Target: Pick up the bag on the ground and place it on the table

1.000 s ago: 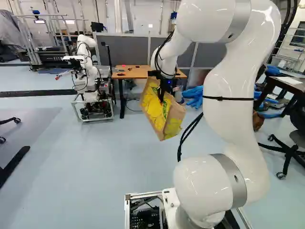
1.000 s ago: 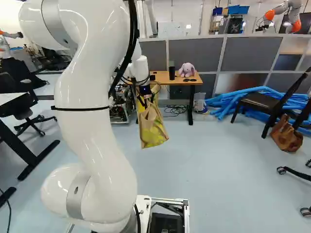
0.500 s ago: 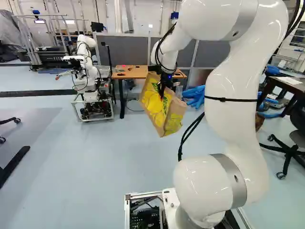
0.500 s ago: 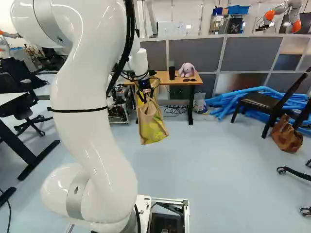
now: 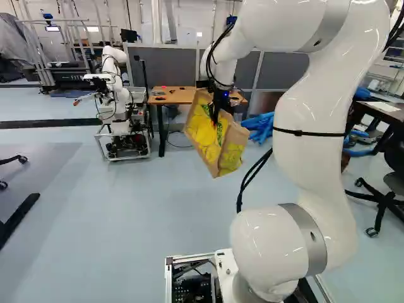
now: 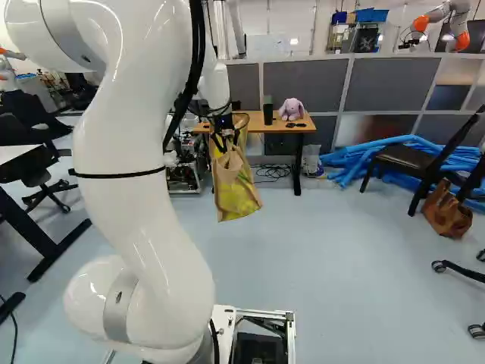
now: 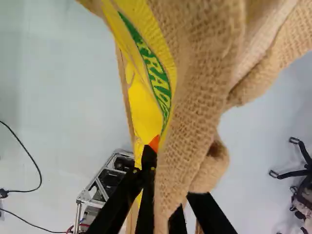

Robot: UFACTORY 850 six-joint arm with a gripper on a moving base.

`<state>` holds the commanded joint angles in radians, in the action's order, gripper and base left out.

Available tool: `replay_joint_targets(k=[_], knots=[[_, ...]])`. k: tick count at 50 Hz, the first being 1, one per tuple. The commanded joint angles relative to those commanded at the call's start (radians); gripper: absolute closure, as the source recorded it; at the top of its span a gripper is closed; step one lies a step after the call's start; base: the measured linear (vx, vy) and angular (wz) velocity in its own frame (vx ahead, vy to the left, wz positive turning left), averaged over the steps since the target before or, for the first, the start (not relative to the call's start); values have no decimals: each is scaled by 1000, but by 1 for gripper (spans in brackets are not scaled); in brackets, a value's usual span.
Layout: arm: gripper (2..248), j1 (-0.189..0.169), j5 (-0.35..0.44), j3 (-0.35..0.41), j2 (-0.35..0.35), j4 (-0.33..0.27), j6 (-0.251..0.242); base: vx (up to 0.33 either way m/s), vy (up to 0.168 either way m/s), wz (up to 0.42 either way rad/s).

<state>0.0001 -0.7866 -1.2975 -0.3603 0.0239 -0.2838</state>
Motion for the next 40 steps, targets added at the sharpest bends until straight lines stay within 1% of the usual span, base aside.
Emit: replay_joint_targets(k=[40], knots=[[229, 0, -150, -88, 35, 0, 0, 0, 0, 0]])
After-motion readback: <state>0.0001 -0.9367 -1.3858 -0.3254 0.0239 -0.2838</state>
